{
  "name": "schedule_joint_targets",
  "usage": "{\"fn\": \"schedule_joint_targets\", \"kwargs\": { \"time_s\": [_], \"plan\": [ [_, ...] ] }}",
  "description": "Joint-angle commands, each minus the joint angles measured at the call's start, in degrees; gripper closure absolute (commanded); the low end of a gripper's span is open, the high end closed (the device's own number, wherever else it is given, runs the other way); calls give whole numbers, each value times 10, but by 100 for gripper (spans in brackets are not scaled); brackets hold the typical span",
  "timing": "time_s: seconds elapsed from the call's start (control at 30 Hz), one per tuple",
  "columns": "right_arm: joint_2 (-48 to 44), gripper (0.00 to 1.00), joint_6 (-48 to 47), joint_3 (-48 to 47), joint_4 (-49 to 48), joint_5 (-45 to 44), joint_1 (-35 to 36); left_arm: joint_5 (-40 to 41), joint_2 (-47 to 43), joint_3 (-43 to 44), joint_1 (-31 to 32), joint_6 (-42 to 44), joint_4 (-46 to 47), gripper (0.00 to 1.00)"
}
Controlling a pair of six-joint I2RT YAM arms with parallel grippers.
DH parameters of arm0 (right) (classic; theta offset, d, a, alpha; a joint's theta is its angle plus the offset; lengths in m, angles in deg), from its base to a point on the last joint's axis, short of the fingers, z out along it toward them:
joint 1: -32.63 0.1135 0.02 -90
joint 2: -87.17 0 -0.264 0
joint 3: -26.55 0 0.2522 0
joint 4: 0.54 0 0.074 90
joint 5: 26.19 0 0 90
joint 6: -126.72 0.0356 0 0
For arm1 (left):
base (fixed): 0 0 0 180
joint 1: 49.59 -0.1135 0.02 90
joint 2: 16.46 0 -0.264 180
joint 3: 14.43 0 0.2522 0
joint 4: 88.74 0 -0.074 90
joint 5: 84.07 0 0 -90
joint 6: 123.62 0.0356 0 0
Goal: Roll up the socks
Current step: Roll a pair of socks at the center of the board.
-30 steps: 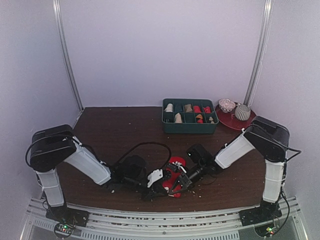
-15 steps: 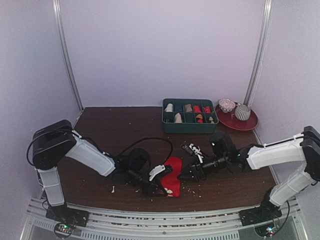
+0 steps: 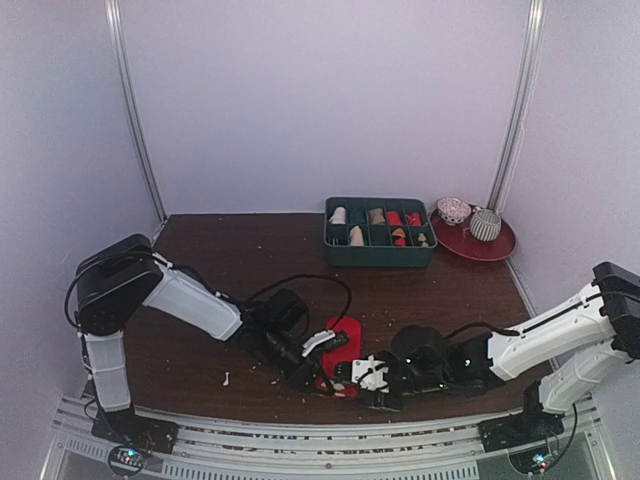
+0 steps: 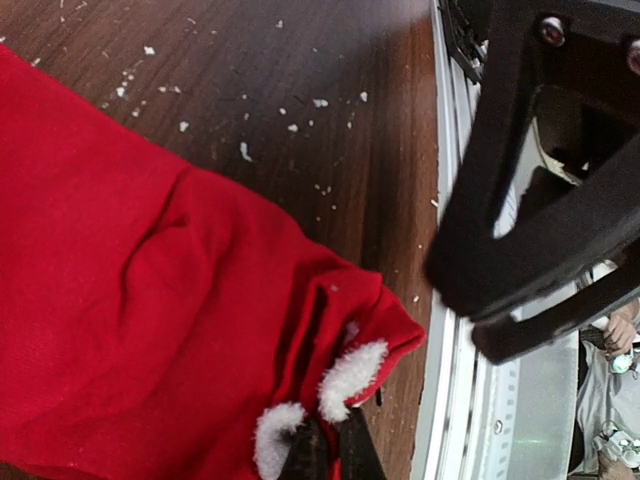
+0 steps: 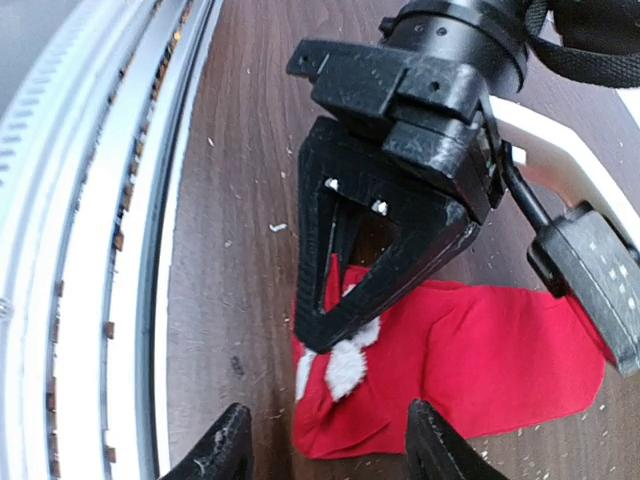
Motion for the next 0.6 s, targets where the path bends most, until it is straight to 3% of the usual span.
{"fn": "schedule_joint_targets", "kwargs": {
  "time_s": [0.0,0.2,0.57],
  "plan": [
    [41,49,-66,-36,24,-52,10,30,37,-16,-1,13,-95,100],
    [76,55,-56,-48,31,-35,15,30,40,-12,-7,20,-101,100],
    [126,63,-17,-42,13,-82,17,27,41,-8,-8,27,-104,100]
  ]
}}
